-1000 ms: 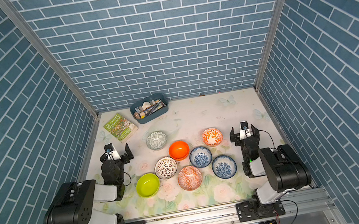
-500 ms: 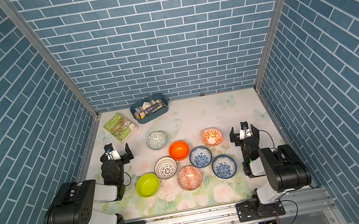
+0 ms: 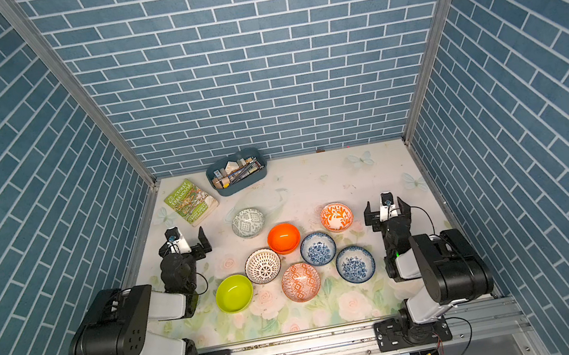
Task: Stack the bowls
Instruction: Move the bowl to the center of the board.
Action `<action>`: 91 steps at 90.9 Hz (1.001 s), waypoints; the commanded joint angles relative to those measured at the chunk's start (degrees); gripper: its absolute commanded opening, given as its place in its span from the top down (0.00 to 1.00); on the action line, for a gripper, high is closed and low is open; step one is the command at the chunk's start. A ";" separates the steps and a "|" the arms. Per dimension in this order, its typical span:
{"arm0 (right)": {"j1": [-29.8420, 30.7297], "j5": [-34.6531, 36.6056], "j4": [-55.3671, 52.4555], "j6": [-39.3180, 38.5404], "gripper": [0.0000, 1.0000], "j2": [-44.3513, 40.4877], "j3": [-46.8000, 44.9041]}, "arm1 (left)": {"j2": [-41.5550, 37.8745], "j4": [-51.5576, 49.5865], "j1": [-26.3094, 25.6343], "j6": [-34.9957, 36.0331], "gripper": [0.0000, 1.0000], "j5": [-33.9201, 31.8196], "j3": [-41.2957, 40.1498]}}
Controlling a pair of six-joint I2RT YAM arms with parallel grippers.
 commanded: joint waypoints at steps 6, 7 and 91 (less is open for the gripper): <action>-0.36 -0.41 0.03 1.47 0.00 0.16 1.12 | -0.17 0.81 0.28 0.34 0.00 0.31 0.21; -0.36 -0.44 -0.01 1.47 0.00 0.13 1.12 | -0.17 0.89 0.30 0.38 0.00 0.34 0.13; 0.85 -0.13 -14.28 0.42 0.00 -13.56 3.98 | -15.99 -33.17 -2.39 -6.72 0.00 -13.22 11.36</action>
